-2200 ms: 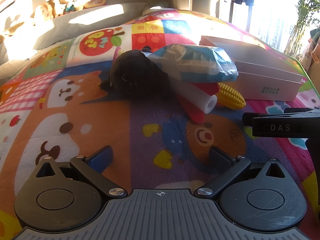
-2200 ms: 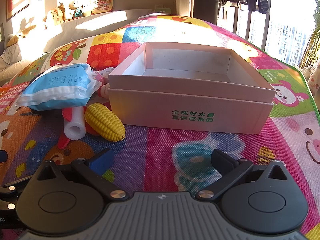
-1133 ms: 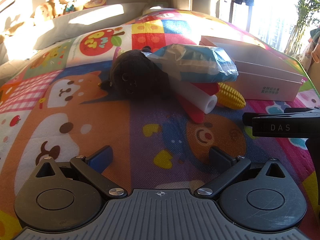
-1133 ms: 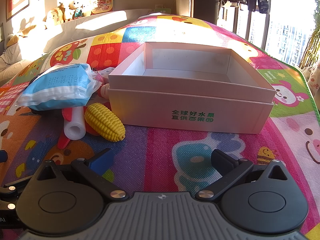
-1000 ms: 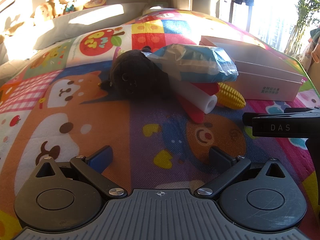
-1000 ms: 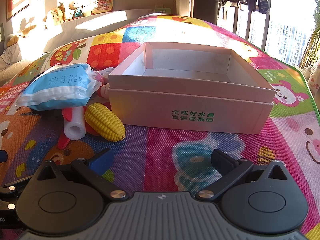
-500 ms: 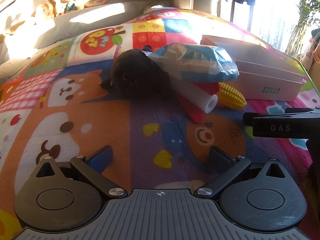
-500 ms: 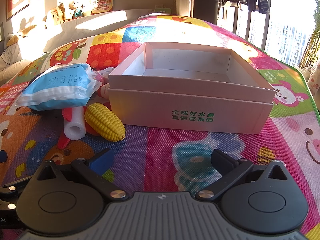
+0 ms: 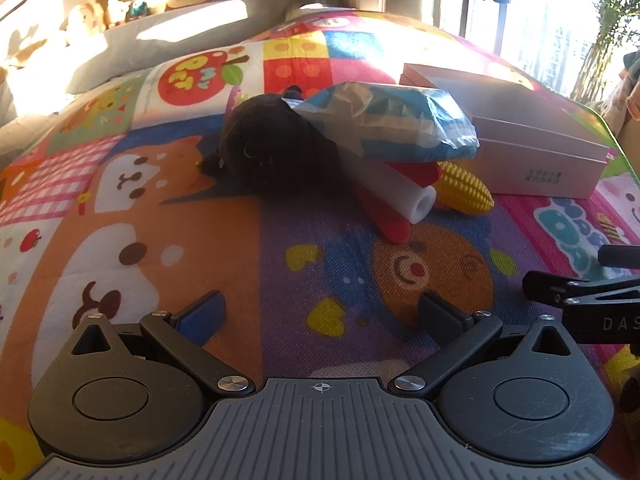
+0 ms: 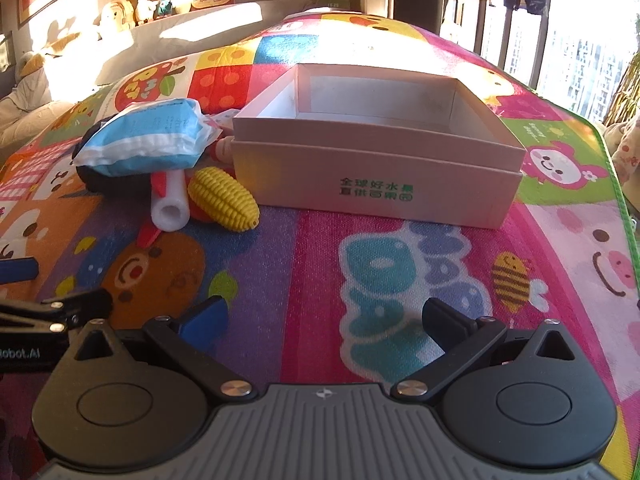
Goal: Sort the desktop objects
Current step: 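Grasp the white-and-red foam rocket with the left tool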
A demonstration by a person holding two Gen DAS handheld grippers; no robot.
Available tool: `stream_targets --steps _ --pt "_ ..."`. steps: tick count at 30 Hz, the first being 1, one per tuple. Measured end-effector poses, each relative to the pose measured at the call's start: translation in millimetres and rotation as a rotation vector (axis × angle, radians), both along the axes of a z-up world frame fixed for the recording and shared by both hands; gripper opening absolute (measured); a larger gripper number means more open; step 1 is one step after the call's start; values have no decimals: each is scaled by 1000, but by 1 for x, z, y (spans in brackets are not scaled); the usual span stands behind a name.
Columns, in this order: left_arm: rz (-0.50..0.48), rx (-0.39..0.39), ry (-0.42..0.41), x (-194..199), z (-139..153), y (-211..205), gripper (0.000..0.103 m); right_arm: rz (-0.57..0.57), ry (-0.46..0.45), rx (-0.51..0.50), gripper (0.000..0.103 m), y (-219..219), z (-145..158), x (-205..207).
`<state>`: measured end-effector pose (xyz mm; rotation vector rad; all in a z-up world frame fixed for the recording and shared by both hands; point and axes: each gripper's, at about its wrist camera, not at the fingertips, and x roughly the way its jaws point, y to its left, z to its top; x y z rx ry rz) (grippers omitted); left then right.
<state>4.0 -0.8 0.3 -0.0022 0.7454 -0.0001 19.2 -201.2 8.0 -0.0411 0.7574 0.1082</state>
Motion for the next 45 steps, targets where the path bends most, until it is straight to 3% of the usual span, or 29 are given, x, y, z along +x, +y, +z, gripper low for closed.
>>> stream_targets --steps 5,10,14,17,20,22,25,27,30,32,33,34,39,42,45 --pt "-1 -3 11 3 3 1 103 32 17 -2 103 -2 1 -1" --pt "-64 -127 -48 23 26 -2 103 38 5 4 103 -3 0 -3" --pt "-121 -32 -128 51 41 -27 103 43 1 2 103 -3 0 -3" --pt "-68 98 -104 72 36 -26 103 51 2 -6 103 -2 1 -2" --pt "15 134 -104 70 33 2 103 101 -56 -49 102 4 8 -7" --pt "68 95 -102 66 34 24 103 141 -156 -131 90 16 16 -14" --pt "148 107 -106 58 35 45 103 237 -230 -200 70 41 26 -7" --pt "189 102 -110 51 37 58 103 290 -231 -196 65 56 28 6" --pt "182 27 -116 38 40 73 103 308 -201 -211 64 72 21 26" --pt "166 -11 -120 29 41 77 103 310 -160 -193 53 73 16 39" --pt "155 -28 -124 25 42 78 103 302 -130 -182 37 71 13 43" --pt "139 -48 -124 23 42 77 103 296 -106 -167 30 67 12 46" --pt "-7 -115 -112 22 39 46 103 269 -103 -94 29 37 23 19" --pt "-54 -69 -130 28 36 20 103 250 -91 -67 29 14 28 -1" --pt "-34 28 -144 43 30 2 103 185 -83 -63 31 -8 29 -13"
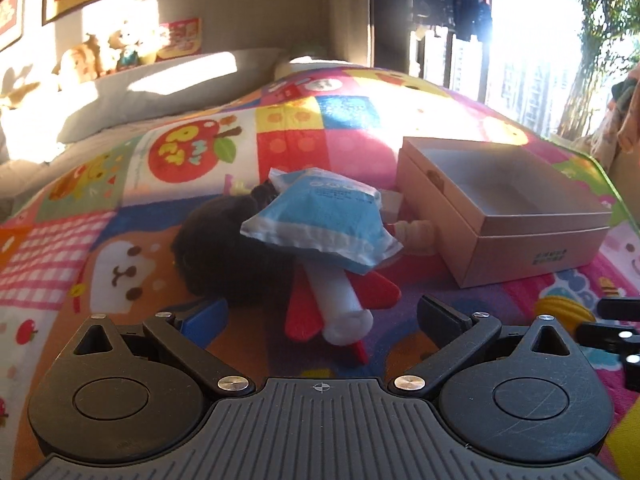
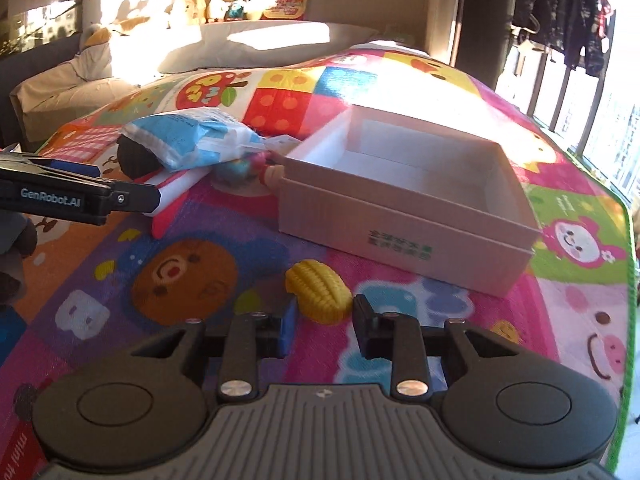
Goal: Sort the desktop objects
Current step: 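Grasp the white-and-red foam rocket with the left tool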
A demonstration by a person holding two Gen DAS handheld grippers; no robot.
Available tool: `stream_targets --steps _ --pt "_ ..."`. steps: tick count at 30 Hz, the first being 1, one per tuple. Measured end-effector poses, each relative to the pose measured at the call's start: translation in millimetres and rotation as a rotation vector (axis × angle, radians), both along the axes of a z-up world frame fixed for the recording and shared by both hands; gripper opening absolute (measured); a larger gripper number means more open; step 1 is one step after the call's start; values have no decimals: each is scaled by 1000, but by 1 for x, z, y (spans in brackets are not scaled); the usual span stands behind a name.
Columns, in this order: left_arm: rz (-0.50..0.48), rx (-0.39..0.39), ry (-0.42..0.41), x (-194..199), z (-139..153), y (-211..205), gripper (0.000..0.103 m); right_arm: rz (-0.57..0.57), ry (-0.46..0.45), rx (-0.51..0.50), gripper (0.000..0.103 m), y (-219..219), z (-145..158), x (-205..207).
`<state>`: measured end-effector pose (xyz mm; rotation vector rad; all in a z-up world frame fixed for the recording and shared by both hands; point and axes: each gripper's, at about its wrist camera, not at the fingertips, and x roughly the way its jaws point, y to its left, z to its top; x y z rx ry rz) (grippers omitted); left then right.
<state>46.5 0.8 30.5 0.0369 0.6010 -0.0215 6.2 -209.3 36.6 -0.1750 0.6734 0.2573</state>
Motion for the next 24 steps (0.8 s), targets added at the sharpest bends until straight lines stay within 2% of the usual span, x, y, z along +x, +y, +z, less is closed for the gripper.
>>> stream_targets --steps 1,2,3,4,6,7,8,9,10,13,17,18,19,21,24 --pt "1 8 -4 5 -1 -3 102 -28 -5 -3 36 -5 0 -3" --pt "-2 14 -4 10 -2 -4 97 -53 -12 -3 40 -10 1 -6" --pt "-6 28 -2 13 -4 -6 90 -71 -19 4 50 -16 1 -8" --pt "-11 51 4 17 -5 -9 71 -83 -24 16 62 -20 0 -10" --pt "-29 83 7 18 -6 -9 56 -109 -25 35 71 -26 -4 -10" --pt "-22 96 -7 16 -4 -7 42 -122 -19 38 71 -27 -7 -9" --pt "-21 110 -25 12 0 -3 23 -128 -10 42 71 -28 -10 -8" --pt "-14 114 -42 7 6 2 14 -133 -3 47 72 -28 -14 -7" --pt "0 111 -61 2 13 8 10 -138 2 48 74 -28 -17 -6" --pt "-54 82 -104 -26 37 18 10 -144 19 54 76 -28 -22 -3" --pt "-159 75 -58 -62 40 19 14 -141 0 64 81 -29 -21 -6" --pt "-159 66 -31 -64 35 20 25 -140 -8 63 83 -29 -20 -7" --pt "-149 59 -12 -63 30 20 51 -139 -14 60 86 -28 -20 -8" --pt "-95 52 -5 -56 20 20 81 -133 -12 58 86 -27 -20 -8" --pt "-45 18 3 -27 10 17 84 -136 6 51 86 -25 -22 -4"
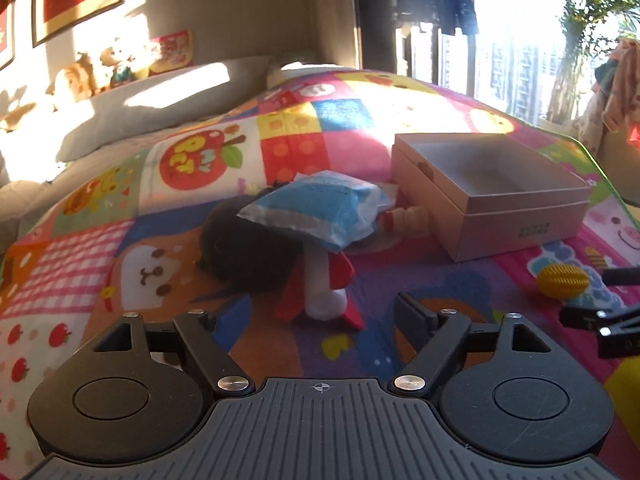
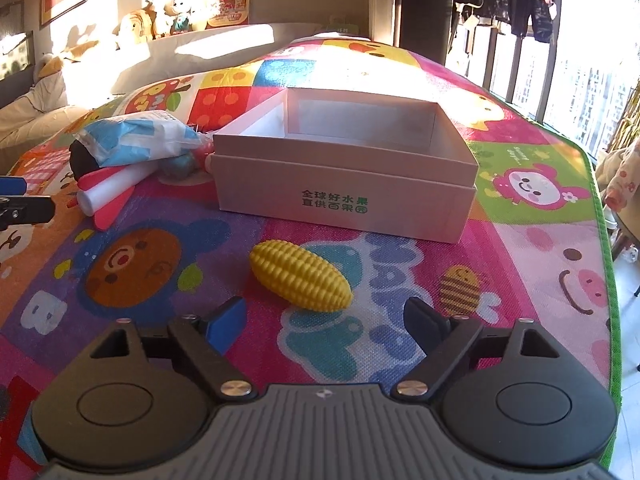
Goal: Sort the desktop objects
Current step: 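Grasp the white-and-red foam rocket with the left tool, then lift the foam rocket with the left tool while the right tool grasps the yellow corn toy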
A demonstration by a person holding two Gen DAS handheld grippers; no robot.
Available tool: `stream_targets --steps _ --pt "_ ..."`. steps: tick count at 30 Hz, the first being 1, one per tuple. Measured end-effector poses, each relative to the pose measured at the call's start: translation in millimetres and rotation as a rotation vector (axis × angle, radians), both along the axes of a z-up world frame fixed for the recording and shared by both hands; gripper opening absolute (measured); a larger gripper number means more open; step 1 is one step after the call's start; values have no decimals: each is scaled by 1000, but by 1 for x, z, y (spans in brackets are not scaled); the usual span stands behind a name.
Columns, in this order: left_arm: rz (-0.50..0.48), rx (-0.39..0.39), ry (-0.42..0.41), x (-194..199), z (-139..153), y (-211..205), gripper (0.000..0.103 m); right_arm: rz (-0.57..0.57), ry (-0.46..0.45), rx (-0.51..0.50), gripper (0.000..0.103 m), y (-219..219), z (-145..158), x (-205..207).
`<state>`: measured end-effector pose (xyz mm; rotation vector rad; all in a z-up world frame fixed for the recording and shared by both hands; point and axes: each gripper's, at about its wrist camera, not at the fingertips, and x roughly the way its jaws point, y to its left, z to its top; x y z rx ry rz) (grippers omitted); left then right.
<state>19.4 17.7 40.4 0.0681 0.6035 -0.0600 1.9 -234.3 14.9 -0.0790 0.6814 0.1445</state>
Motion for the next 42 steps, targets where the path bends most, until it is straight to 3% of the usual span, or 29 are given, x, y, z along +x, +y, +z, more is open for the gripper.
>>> stream_targets --steps 3,4,5,8,9,10,13,16,21,23,24,26,29,33,38,42 --pt "38 39 19 39 -15 -10 83 -16 -9 1 88 -1 0 -2" --pt "42 59 34 52 -19 -12 74 -22 -11 3 89 -2 0 -2" --pt "31 71 50 61 -22 -13 43 -28 -13 5 90 -3 0 -2" --pt "-3 100 28 68 -10 -11 38 -43 -16 22 95 -6 0 -2" --pt "-2 110 -19 63 4 -8 38 -47 -16 30 96 -8 0 -2" --pt "8 114 -70 54 19 -4 30 -51 -14 38 97 -9 0 -2" --pt "-6 71 -202 16 62 7 31 -54 -3 55 97 -12 -1 0" --pt "-83 2 -173 -21 66 10 31 -54 0 51 97 -11 -1 0" --pt "-124 -49 44 -53 8 2 34 -52 -10 39 99 -8 -1 -1" --pt "-115 -96 109 -56 -9 5 39 -48 -10 29 99 -7 -1 -2" --pt "-109 -117 128 -58 -14 6 50 -44 -10 22 99 -6 0 -2" --pt "-119 -140 141 -61 -16 7 70 -32 -4 9 99 -5 0 -2" --pt "-162 -132 116 -67 -10 4 87 -25 6 -27 99 -7 2 -1" --pt "-151 -135 109 -66 -8 -1 90 -170 -26 -118 98 -21 5 5" --pt "-117 -137 124 -63 -13 -4 94 -87 12 93 98 -24 16 6" --pt "-106 -136 127 -65 -13 -1 95 -16 -34 38 98 7 12 14"
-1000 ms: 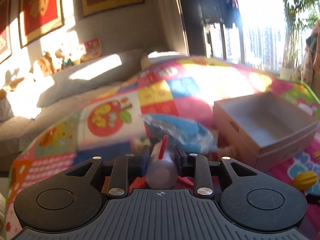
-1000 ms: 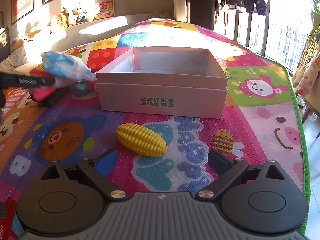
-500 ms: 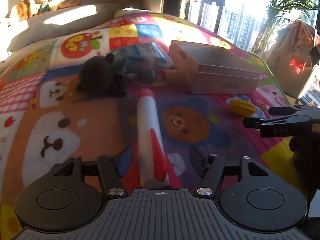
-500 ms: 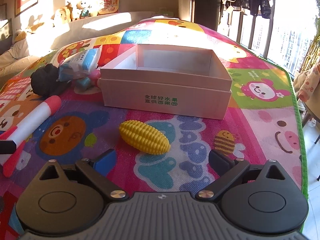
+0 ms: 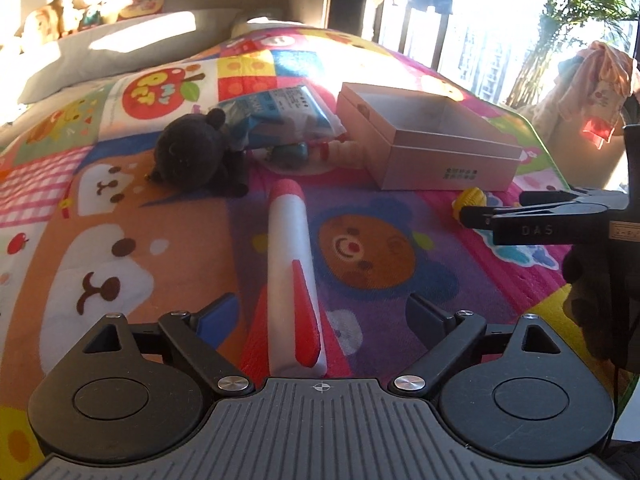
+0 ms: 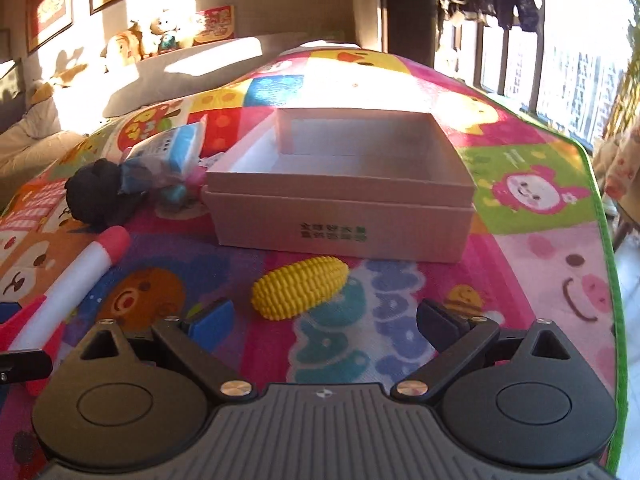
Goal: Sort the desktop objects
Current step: 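Lift the foam rocket with the left tool while the right tool grasps the yellow corn toy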
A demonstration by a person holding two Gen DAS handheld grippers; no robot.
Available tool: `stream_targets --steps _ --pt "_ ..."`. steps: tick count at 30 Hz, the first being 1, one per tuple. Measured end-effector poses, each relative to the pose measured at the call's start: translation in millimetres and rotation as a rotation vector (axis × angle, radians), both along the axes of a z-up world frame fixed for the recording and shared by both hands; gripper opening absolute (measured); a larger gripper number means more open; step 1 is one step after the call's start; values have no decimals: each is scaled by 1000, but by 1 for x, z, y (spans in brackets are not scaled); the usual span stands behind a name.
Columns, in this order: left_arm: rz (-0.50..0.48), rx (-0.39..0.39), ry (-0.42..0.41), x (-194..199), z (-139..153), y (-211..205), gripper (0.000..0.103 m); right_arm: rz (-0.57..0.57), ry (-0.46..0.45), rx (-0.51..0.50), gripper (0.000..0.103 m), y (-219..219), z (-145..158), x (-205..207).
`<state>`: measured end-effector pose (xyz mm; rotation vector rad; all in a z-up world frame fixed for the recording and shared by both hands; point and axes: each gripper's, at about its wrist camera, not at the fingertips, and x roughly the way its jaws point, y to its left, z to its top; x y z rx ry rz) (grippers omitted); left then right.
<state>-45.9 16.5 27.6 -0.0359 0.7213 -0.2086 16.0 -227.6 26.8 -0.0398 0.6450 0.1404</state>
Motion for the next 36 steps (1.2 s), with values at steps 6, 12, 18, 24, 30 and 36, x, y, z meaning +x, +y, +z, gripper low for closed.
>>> stream_targets --steps 6,12,18,24,30,36 --pt "39 -6 -8 -4 4 11 96 141 9 -78 98 17 -5 25" --pt "36 -28 9 4 -5 8 97 191 115 96 98 5 -1 19" --pt "72 31 -19 12 -20 0 100 339 74 223 98 12 13 -6" --pt "86 -10 -9 13 -23 7 103 236 46 45 98 16 10 3" --pt "83 9 -7 13 -24 4 103 262 102 128 98 28 -4 14" --pt "82 11 -7 13 -24 4 103 288 -10 60 98 45 9 -2"
